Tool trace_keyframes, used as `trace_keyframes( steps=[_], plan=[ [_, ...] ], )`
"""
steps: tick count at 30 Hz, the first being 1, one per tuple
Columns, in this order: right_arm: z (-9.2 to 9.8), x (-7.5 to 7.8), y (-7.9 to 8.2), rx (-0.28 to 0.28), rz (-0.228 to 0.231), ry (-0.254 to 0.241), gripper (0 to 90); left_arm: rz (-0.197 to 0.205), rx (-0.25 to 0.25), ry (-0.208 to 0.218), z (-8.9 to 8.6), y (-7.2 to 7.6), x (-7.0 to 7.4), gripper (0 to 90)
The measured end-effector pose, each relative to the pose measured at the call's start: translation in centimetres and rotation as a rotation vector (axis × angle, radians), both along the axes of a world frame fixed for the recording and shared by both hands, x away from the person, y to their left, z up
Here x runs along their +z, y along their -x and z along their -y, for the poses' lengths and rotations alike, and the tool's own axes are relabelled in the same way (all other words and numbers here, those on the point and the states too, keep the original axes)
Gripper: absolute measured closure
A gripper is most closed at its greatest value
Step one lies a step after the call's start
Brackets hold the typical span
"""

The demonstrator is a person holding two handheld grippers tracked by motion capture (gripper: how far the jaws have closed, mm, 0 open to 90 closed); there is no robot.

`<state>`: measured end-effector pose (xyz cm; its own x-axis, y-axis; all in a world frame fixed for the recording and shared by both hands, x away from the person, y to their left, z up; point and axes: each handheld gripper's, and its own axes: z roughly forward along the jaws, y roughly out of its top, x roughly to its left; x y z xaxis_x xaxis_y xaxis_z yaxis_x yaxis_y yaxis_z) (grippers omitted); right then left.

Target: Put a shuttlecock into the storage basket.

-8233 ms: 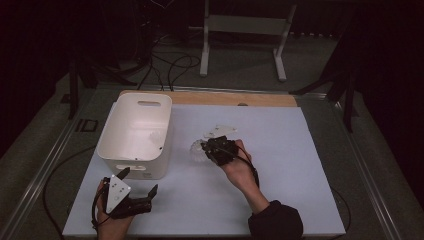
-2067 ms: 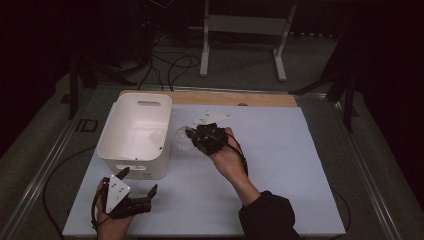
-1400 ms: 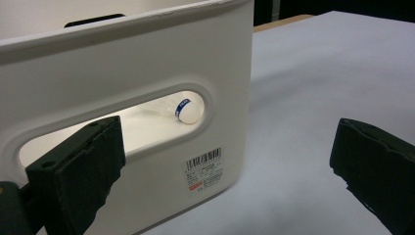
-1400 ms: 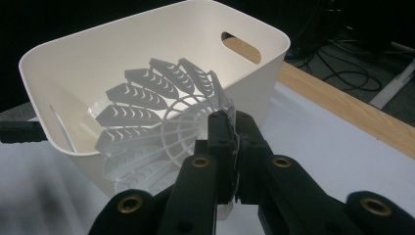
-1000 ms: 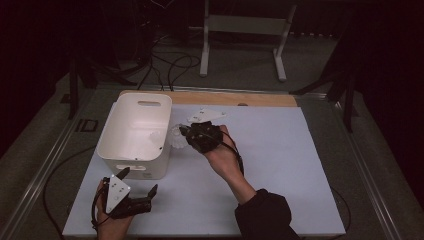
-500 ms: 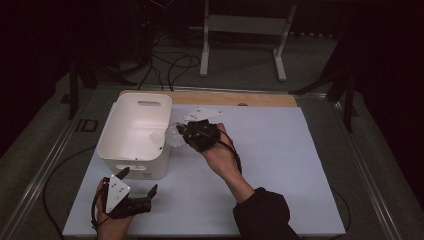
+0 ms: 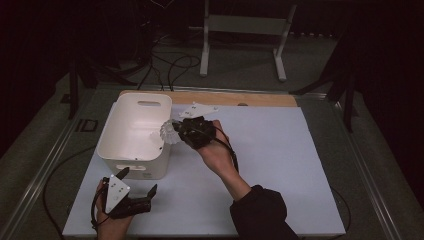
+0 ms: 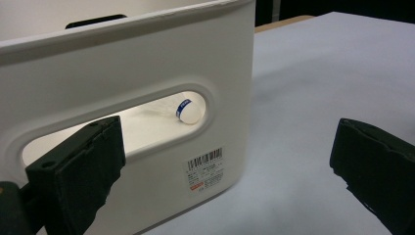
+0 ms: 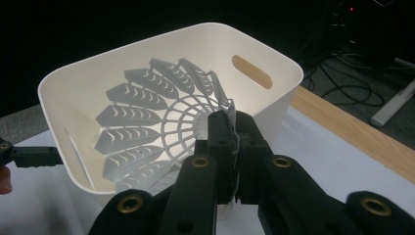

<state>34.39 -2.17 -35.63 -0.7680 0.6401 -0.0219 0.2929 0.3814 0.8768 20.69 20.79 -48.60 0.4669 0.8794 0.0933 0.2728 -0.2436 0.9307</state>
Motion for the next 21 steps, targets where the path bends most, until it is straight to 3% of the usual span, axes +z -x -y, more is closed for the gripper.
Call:
trace_keyframes(
  steps=[21],
  plan=[
    [-1.00,0.30,-0.22,0.021,-0.012,-0.020,87.7,0.001,-0.002,-0.001,0.03,-0.01,0.01,0.5]
  ],
)
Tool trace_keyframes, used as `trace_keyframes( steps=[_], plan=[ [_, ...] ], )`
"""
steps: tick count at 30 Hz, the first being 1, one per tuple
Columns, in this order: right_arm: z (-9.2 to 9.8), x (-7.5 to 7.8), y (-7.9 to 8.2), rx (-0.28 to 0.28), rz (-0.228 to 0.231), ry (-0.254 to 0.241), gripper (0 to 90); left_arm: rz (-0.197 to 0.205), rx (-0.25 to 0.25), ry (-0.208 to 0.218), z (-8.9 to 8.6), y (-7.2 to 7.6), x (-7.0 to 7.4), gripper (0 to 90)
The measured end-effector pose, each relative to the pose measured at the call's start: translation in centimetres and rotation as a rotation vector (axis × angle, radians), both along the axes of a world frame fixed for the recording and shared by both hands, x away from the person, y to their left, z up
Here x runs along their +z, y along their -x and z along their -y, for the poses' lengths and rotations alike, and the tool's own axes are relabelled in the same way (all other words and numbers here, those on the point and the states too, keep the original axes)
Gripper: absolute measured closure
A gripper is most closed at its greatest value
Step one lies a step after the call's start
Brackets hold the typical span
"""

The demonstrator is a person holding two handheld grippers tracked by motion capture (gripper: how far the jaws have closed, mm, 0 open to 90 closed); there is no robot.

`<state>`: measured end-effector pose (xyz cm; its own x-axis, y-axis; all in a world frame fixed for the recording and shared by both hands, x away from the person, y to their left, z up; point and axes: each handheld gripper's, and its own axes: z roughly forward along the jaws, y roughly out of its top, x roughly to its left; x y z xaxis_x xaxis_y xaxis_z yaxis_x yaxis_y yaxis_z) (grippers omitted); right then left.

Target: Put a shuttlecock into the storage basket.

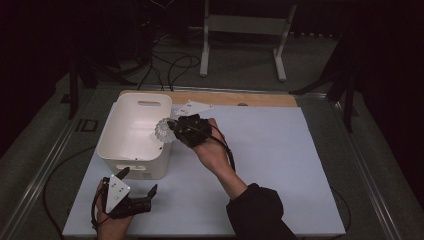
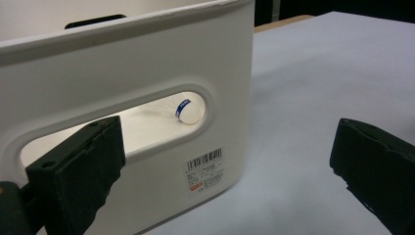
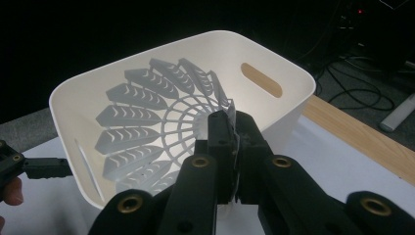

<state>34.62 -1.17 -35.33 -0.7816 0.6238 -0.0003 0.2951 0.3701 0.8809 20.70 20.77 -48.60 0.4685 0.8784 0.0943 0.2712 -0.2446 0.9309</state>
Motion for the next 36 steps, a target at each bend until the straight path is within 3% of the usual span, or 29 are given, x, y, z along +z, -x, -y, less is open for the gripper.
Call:
trace_keyframes(
  steps=[36],
  plan=[
    [-1.8,-0.2,-0.7,0.024,-0.020,-0.023,87.3,-0.003,0.000,0.000,0.0,0.0,0.0,0.6]
  ],
)
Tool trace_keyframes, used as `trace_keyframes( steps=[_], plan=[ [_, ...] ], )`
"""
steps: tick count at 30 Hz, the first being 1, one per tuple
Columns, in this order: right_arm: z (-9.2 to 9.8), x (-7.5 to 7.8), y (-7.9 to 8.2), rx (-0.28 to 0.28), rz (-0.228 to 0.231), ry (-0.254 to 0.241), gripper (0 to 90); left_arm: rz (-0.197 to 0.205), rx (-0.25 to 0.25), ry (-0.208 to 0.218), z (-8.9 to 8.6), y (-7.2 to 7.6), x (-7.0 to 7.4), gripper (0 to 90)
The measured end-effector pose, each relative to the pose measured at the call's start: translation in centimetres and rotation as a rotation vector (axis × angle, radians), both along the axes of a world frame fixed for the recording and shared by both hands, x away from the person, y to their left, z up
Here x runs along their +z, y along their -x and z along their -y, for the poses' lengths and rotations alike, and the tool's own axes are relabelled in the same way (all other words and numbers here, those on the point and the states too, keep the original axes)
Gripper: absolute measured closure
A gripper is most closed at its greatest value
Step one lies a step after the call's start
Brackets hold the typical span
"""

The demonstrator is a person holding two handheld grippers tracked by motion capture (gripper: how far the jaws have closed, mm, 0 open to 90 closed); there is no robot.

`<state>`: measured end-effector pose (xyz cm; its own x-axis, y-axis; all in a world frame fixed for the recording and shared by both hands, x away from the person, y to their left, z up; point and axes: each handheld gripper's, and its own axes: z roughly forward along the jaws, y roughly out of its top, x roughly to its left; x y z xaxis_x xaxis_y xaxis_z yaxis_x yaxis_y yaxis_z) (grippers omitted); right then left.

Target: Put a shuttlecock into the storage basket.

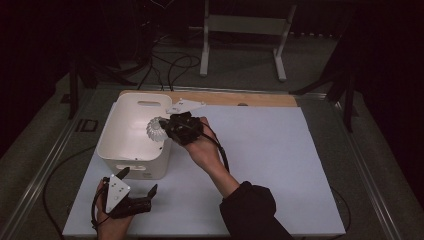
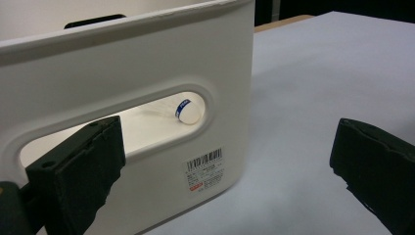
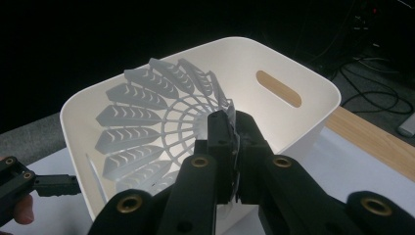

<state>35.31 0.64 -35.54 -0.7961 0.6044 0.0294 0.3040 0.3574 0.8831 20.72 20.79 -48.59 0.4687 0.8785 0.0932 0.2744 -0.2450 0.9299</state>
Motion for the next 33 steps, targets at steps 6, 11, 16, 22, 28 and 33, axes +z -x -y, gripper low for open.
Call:
trace_keyframes(
  steps=[6,11,16,22,28,33],
  plan=[
    [-0.1,-0.2,-0.2,0.002,-0.005,-0.004,87.1,0.000,0.001,0.001,0.0,0.0,0.0,0.5],
    [-0.3,-0.4,-0.4,-0.007,-0.012,-0.010,86.8,0.001,0.001,0.001,0.0,0.0,0.0,0.6],
    [-0.4,-0.6,-0.5,-0.002,-0.016,-0.013,86.8,0.002,0.001,0.002,0.0,0.0,0.0,0.6],
    [-0.8,-0.8,-0.5,0.006,-0.021,-0.010,86.9,0.002,0.001,0.001,0.0,0.0,0.0,0.6],
    [-1.4,-1.0,-0.6,0.053,-0.051,-0.016,60.1,0.002,0.001,0.001,0.0,0.0,0.0,0.6],
    [-1.0,-1.1,-1.1,0.020,-0.091,-0.034,32.9,0.002,0.001,0.002,0.0,0.0,0.0,0.6]
  ],
)
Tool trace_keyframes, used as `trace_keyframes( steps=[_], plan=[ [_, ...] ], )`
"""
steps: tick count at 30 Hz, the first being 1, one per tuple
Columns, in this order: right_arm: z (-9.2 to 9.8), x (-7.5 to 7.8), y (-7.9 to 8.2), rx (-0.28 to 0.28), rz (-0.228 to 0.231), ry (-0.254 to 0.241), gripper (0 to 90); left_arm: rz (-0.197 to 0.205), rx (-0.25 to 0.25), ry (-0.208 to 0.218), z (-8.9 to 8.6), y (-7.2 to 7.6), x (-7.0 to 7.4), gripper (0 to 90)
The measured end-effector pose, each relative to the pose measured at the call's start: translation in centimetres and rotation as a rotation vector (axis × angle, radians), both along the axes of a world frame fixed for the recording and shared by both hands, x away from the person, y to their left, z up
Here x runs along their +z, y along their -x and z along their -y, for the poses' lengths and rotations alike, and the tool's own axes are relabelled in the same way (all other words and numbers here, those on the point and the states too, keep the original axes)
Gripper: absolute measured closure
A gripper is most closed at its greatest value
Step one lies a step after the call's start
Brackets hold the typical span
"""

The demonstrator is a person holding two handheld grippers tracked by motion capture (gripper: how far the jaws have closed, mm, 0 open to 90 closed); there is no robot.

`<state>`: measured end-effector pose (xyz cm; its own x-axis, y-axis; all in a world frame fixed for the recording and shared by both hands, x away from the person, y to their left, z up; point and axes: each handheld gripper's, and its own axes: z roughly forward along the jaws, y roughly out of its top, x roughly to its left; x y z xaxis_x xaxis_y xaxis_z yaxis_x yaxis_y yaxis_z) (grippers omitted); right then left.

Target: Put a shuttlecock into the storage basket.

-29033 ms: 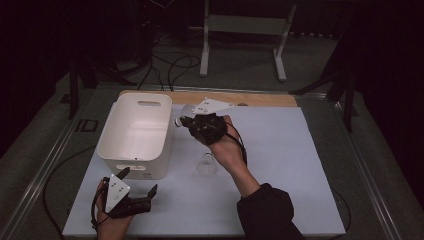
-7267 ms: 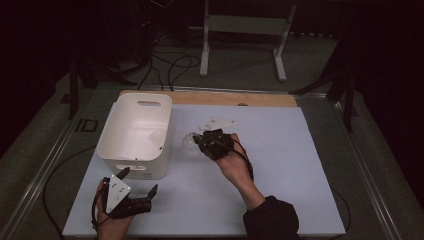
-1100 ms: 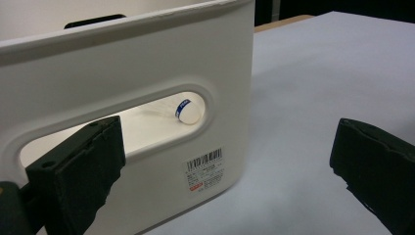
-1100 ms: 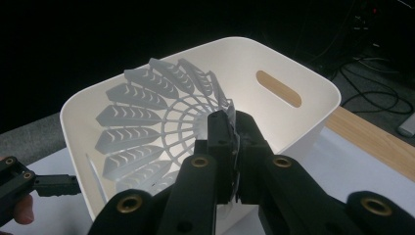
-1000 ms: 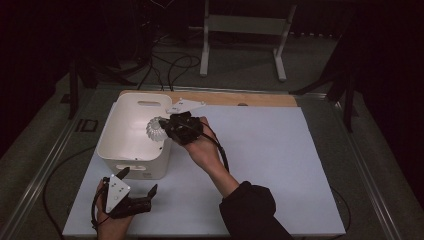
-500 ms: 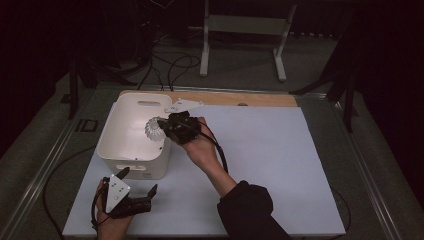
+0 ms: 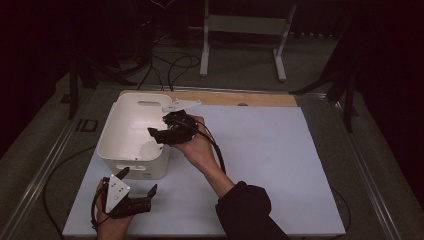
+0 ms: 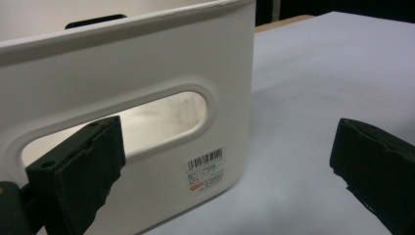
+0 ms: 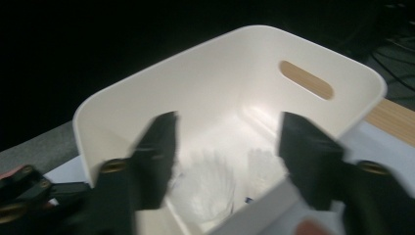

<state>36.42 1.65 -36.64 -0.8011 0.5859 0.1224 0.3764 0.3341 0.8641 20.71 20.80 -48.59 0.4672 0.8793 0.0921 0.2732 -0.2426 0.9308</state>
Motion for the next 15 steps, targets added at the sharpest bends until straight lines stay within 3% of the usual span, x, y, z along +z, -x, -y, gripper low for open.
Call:
trace_keyframes(
  steps=[5,15],
  plan=[
    [0.48,0.14,0.12,-0.033,0.028,0.016,18.1,0.001,0.000,-0.001,0.03,-0.03,-0.02,0.6],
    [0.73,0.04,0.29,-0.036,0.042,0.041,13.5,0.002,0.000,-0.001,0.03,-0.03,-0.03,0.6]
  ],
)
